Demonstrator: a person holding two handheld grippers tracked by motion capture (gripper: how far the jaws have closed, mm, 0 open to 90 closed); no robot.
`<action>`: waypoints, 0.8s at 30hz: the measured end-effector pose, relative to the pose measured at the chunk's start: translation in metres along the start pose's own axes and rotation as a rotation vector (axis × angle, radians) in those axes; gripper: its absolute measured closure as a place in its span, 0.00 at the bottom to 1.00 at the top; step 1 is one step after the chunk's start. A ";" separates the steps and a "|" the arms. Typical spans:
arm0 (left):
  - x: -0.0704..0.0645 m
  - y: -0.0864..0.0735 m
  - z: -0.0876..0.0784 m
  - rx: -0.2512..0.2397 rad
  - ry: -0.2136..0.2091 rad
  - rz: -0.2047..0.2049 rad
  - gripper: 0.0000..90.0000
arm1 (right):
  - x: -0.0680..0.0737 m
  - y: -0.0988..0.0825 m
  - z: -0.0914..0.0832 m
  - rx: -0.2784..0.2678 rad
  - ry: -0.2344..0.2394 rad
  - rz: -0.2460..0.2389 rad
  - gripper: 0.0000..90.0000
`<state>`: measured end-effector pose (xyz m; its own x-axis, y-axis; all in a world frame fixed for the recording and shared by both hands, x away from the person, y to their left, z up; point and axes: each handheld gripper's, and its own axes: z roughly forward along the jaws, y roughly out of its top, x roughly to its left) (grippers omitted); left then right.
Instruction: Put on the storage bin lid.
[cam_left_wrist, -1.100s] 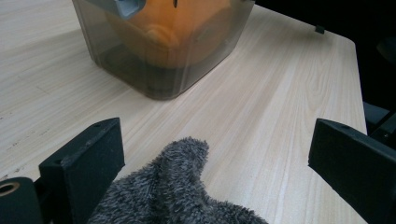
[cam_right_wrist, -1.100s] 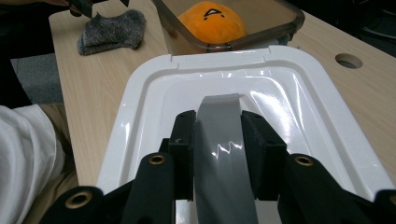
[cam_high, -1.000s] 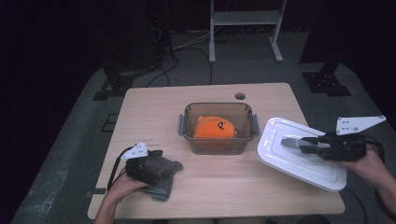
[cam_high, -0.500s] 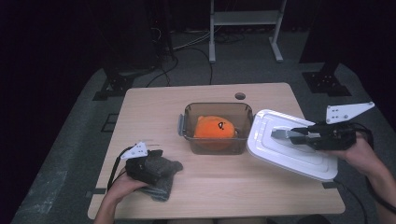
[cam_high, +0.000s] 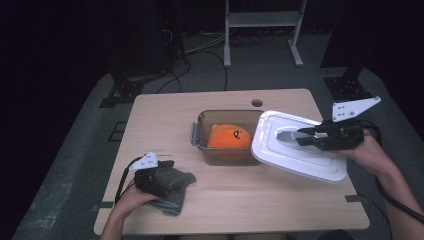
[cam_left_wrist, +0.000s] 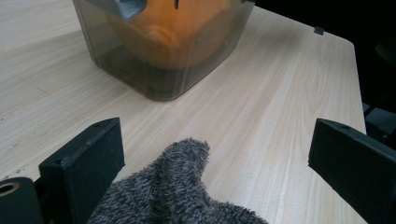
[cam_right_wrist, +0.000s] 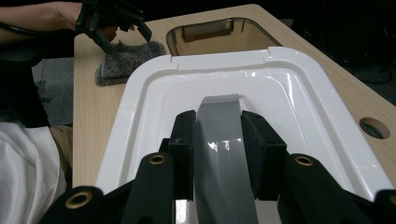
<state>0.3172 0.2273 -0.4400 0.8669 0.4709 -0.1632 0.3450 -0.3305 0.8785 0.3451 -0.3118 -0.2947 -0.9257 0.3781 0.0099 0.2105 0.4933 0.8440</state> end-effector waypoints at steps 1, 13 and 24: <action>0.000 0.000 0.000 0.000 -0.001 0.000 0.03 | -0.001 0.002 0.002 0.000 0.003 -0.002 0.73; -0.001 0.000 0.000 0.000 -0.003 0.000 0.03 | -0.008 0.021 0.025 0.013 0.039 -0.027 0.73; -0.002 0.000 -0.002 -0.006 -0.001 0.000 0.03 | -0.014 0.036 0.041 0.021 0.062 -0.055 0.73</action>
<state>0.3147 0.2279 -0.4389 0.8671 0.4704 -0.1640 0.3433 -0.3256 0.8810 0.3790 -0.2669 -0.2863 -0.9537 0.3006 -0.0026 0.1643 0.5283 0.8330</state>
